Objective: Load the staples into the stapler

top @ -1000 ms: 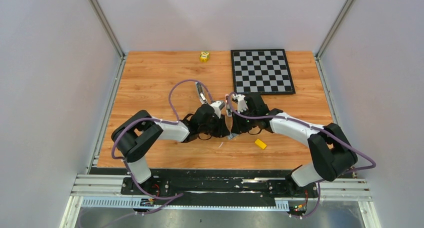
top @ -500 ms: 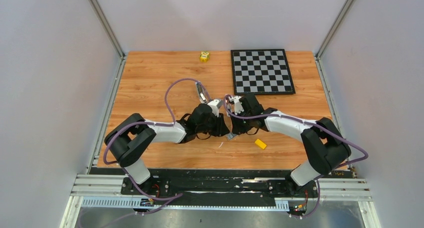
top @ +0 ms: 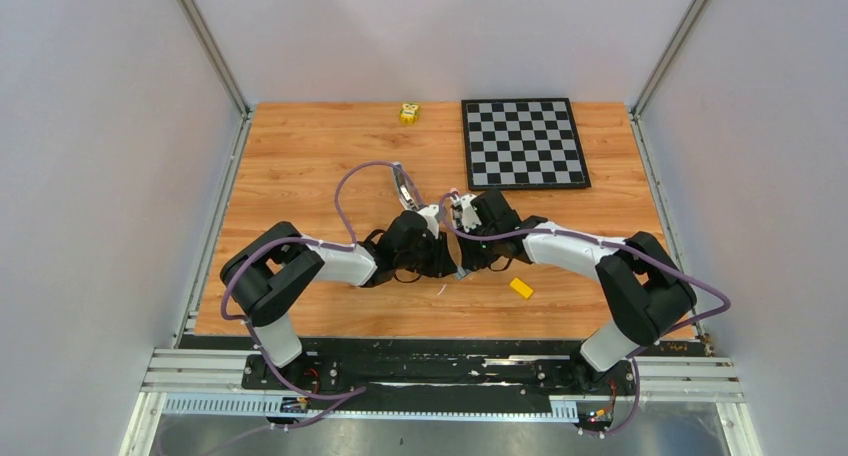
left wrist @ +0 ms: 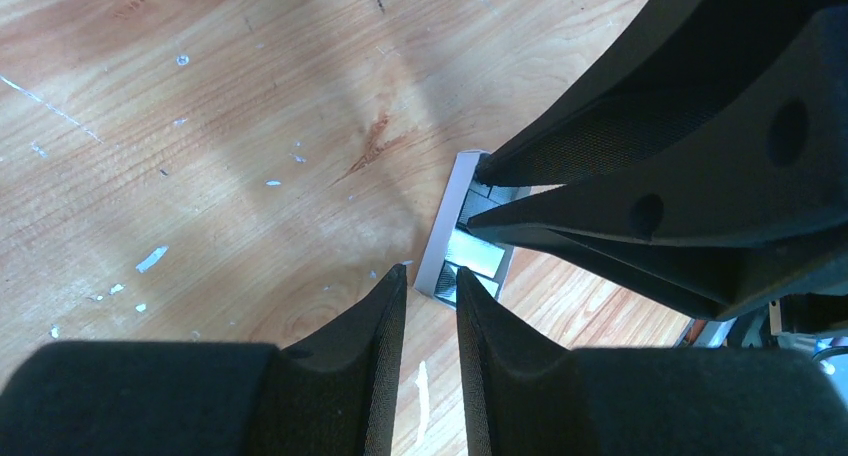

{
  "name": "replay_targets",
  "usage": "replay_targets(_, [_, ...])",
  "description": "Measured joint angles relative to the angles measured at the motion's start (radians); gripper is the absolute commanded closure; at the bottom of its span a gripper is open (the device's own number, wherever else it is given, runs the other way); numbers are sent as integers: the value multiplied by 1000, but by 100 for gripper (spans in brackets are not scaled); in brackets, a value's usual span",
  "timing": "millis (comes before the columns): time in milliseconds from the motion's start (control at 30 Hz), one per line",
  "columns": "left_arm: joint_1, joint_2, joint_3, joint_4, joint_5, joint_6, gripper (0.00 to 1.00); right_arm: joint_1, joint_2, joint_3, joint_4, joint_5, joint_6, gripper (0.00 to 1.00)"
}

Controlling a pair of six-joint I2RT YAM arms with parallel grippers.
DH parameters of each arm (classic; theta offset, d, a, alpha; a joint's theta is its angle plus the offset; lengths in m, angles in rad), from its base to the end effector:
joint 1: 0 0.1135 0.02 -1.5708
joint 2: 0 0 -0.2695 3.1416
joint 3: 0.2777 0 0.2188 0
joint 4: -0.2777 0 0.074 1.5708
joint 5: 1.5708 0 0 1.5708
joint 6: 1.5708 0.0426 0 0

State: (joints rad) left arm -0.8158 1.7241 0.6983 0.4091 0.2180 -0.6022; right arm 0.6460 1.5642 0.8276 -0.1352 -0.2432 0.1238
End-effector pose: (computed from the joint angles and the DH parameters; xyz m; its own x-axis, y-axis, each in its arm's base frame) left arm 0.2097 -0.2363 0.1641 -0.7979 0.0409 -0.6014 0.4611 0.6841 -0.5652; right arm 0.2243 0.1819 0.1978 -0.6940 -0.3731 -0.6158 -0.6271 0.7334 0.2624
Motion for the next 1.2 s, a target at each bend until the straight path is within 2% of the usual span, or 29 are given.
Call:
replay_targets(767, [0, 11, 0, 12, 6, 0, 73, 35, 6, 26, -53, 64, -19, 77])
replay_targets(1100, [0, 14, 0, 16, 5, -2, 73, 35, 16, 32, -53, 59, -18, 71])
replay_targets(1200, [0, 14, 0, 16, 5, -3, 73, 35, 17, 32, -53, 60, -18, 75])
